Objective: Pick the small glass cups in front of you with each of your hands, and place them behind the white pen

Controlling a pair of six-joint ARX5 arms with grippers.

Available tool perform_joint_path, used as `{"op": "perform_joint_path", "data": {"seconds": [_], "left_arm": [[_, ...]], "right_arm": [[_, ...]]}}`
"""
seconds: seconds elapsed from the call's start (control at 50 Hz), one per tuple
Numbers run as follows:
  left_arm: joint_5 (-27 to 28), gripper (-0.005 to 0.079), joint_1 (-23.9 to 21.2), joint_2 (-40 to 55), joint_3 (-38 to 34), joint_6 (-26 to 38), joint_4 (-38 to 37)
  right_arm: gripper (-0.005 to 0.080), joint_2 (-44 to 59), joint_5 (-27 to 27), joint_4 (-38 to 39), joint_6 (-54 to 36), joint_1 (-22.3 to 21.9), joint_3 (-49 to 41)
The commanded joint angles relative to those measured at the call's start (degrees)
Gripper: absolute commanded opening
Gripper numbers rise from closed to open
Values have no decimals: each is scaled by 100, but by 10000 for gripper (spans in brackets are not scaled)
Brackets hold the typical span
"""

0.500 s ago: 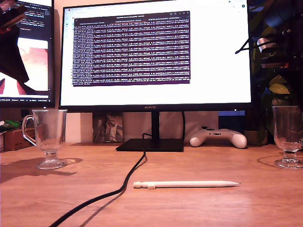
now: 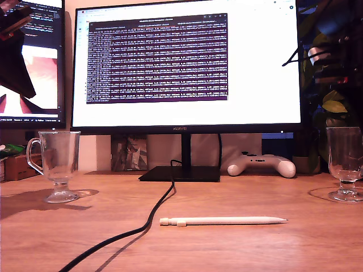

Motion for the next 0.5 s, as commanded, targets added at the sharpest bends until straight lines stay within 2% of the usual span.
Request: {"op": "perform_joint_path", "data": {"seconds": [0.0, 0.36, 0.48], "left_arm": [[7, -21, -15, 70, 87, 59, 55], [0, -21, -9, 70, 87, 63, 164], [-2, -21, 4, 70, 87, 103, 203]], "right_arm": [[230, 184, 4, 13, -35, -11, 44], [201, 249, 7, 122, -79, -20, 42], [118, 260, 4, 109, -118, -20, 39]]}}
